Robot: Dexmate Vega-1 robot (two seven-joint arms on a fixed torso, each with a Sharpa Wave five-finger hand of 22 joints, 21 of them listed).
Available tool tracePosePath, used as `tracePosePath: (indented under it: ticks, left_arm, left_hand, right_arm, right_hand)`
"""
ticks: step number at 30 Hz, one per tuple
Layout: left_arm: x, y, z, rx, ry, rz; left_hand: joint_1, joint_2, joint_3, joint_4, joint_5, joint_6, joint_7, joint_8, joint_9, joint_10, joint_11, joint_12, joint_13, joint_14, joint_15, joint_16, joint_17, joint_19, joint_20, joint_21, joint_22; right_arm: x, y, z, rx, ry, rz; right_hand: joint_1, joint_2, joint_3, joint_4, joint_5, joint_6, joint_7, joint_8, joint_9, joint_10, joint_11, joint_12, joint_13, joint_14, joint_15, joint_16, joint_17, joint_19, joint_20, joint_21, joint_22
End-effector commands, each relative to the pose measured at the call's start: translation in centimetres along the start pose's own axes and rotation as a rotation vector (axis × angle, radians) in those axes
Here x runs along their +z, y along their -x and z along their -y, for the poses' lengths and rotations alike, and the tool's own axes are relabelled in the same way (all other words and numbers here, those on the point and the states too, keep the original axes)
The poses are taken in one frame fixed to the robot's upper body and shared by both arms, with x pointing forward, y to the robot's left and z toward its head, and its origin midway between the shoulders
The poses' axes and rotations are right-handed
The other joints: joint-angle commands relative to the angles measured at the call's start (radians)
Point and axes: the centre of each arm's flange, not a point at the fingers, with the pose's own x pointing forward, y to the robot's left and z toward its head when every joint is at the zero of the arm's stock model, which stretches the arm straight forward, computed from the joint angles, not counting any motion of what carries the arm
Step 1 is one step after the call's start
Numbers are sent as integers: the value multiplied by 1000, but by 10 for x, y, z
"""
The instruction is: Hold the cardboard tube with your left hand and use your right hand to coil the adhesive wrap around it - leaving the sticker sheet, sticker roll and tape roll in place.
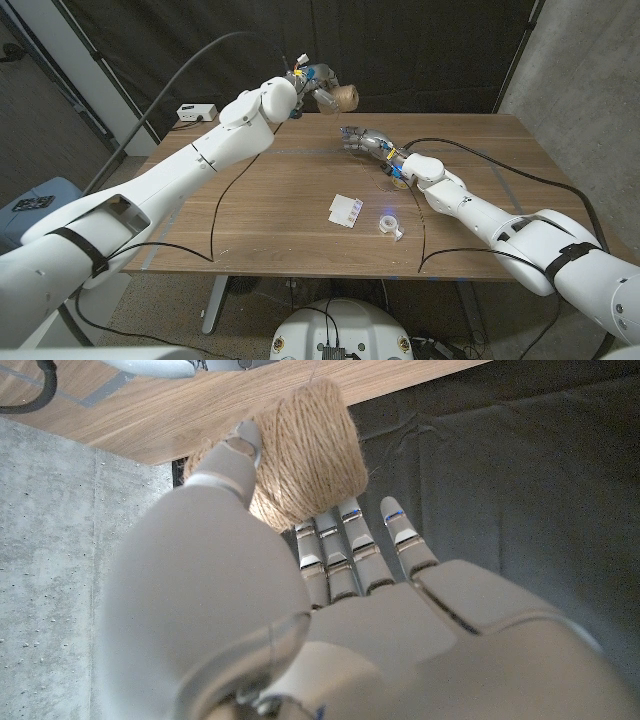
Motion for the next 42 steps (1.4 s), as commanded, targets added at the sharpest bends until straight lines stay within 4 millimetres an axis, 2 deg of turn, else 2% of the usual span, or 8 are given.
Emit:
tracePosePath:
  ticks: [1, 11, 21, 31, 42]
  left_arm:
    - [6, -2, 3, -14, 31, -14]
    - [8, -1, 5, -25, 62, -20]
    - [10, 0, 7, -29, 76, -27]
    - [9, -1, 9, -31, 87, -31]
    - [8, -1, 7, -22, 96, -38]
  left_hand:
    - [63, 99, 2, 2, 8, 18, 22, 65, 44, 8, 5, 6, 64, 3, 4, 6, 4, -3, -1, 2, 5]
    - [63, 100, 1, 3, 11, 19, 28, 63, 45, 8, 10, 6, 67, 2, 9, 8, 5, -5, 2, 3, 5]
    - [61, 101, 1, 4, 14, 18, 29, 62, 47, 7, 13, 5, 69, 0, 13, 7, 5, -8, 4, 3, 6]
    - [58, 100, 1, 5, 18, 20, 30, 61, 48, 8, 15, 4, 69, 0, 14, 4, 2, -9, 4, 3, 6]
    - [57, 102, 2, 5, 22, 22, 32, 59, 49, 8, 18, 2, 69, 0, 15, 4, 1, -11, 6, 3, 7]
  right_arm:
    - [-2, -3, -3, 8, -4, 16]
    - [-5, 0, 6, -11, 13, 14]
    - [0, -6, 18, -19, 30, 3]
    - [2, -15, 11, -19, 13, -5]
    - [5, -22, -2, -8, 0, 0]
  right_hand:
    - [14, -7, -7, 2, -5, -2, -4, -2, 5, 6, -9, -3, 0, 8, -64, -1, 3, 8, -74, -3, 1]
    - [16, -14, -15, 7, -10, 5, -6, 1, 5, 13, -11, -2, 1, 12, -68, 0, 5, 10, -75, -4, 2]
    - [17, -17, -22, 12, -13, 9, -7, 2, 6, 17, -13, -2, 1, 14, -69, 1, 6, 12, -73, -4, 2]
    - [22, -18, -27, 14, -16, 14, -7, 3, 6, 23, -15, -1, 2, 18, -71, 1, 7, 17, -71, -3, 2]
    - [40, -18, -34, 13, -19, 48, -17, 13, 7, 58, -19, 8, 4, 51, -79, 12, 8, 47, -75, 5, 3]
